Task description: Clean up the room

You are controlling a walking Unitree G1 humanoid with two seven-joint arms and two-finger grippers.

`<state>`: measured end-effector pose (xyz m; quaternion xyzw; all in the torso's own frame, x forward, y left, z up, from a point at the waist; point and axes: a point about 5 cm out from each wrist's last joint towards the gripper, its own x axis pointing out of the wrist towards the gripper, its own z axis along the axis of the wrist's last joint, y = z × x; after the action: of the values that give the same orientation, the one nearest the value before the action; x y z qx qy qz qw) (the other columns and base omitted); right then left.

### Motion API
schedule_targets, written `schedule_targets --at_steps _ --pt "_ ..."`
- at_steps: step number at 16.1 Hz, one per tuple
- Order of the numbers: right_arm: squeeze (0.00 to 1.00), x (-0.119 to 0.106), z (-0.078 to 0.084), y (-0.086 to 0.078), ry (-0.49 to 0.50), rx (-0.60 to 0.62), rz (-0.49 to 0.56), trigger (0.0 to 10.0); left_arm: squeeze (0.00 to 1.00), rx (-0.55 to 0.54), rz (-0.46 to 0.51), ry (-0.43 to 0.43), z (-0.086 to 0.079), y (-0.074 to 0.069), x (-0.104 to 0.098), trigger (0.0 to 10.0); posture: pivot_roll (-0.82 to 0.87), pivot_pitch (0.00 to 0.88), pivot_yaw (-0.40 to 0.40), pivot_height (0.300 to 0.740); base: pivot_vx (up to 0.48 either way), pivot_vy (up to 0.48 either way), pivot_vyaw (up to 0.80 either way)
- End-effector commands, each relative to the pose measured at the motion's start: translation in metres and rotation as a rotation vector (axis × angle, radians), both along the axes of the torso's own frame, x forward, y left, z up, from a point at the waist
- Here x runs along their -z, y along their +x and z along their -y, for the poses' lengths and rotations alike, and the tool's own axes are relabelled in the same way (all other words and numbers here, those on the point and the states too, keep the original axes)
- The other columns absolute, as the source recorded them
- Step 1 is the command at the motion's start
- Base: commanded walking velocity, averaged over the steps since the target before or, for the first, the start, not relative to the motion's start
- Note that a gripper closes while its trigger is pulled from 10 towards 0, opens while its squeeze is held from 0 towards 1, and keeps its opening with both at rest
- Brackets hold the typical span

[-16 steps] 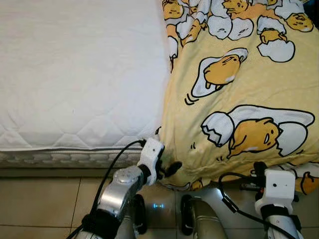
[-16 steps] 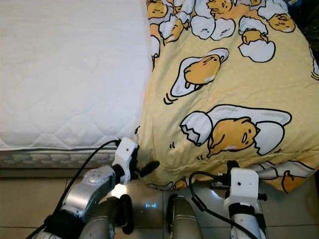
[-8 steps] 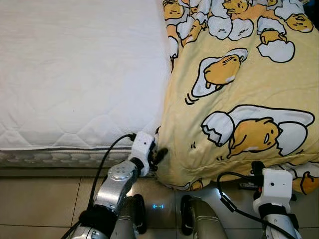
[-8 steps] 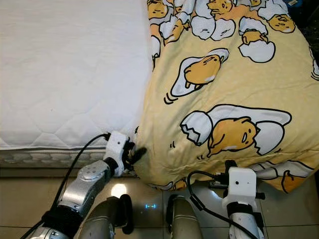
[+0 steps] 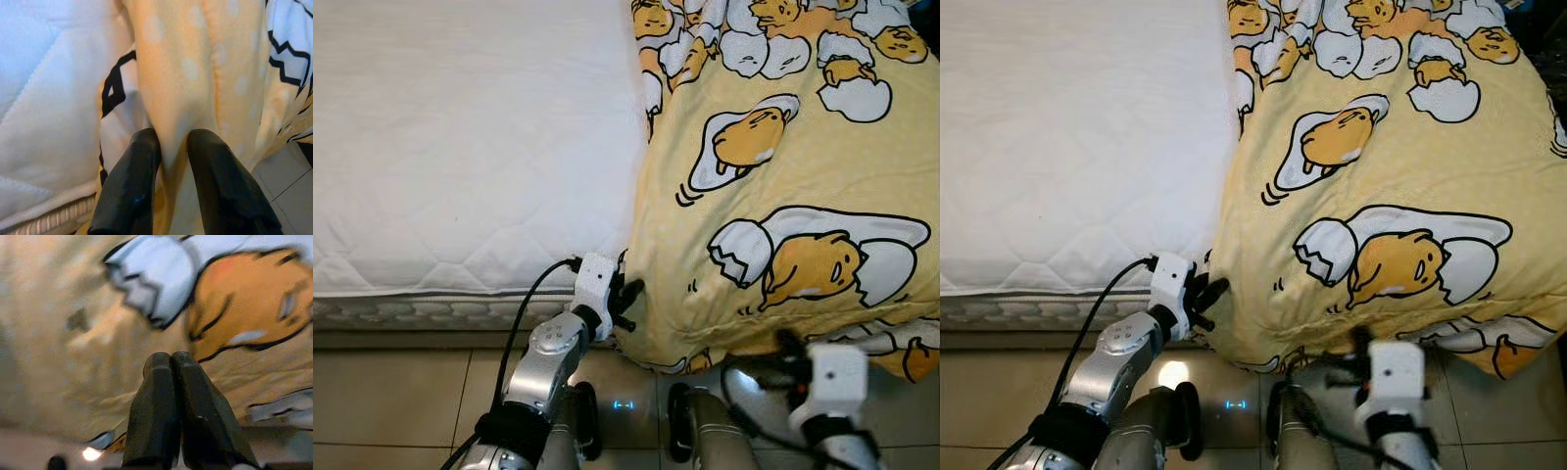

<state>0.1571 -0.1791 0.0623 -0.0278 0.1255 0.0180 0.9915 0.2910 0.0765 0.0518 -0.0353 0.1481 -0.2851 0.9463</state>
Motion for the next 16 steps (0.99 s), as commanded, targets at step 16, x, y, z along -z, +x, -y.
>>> schedule_targets --at_steps 16 --pt "0.0 0.035 -0.027 -0.018 0.091 -0.295 -0.222 10.0 0.0 -0.2 -0.209 -0.235 -0.052 -0.07 -0.01 0.0 -0.07 0.23 0.009 0.699 0.0 0.0 0.0"
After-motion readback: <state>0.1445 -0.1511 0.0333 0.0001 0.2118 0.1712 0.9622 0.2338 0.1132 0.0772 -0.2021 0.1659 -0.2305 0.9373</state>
